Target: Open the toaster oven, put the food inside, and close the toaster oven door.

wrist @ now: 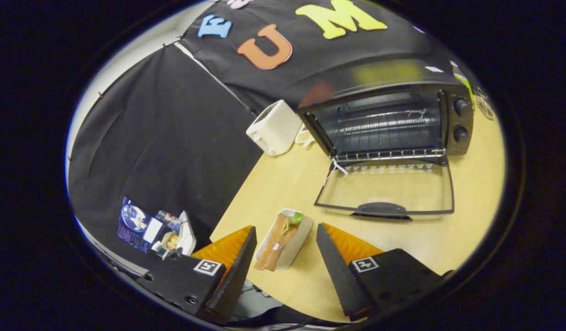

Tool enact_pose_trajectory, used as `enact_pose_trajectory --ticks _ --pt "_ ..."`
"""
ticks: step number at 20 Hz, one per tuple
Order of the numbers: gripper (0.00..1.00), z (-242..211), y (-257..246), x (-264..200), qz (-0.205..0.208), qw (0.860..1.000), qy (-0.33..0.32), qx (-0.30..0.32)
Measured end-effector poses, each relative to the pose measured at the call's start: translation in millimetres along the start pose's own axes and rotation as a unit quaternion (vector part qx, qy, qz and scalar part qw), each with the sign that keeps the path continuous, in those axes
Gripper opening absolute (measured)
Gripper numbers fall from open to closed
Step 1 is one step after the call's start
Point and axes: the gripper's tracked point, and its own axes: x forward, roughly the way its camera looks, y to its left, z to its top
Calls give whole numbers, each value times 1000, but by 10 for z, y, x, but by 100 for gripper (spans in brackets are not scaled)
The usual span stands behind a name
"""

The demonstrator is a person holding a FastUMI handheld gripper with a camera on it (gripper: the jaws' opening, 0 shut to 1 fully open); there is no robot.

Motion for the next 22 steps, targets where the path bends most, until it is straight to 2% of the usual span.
enact_pose_trajectory --ticks 2,4,8,13,18,22 --pt "86 -146 125 115 19 998 50 21" --pt "85 -252 140 195 19 995 86 38" --pt "82 -216 12 343 -14 994 93 47" --pt "74 -384 141 467 0 988 135 70" --pt "45 -338 131 549 -2 988 124 91" --pt "38 -314 141 542 12 987 122 106"
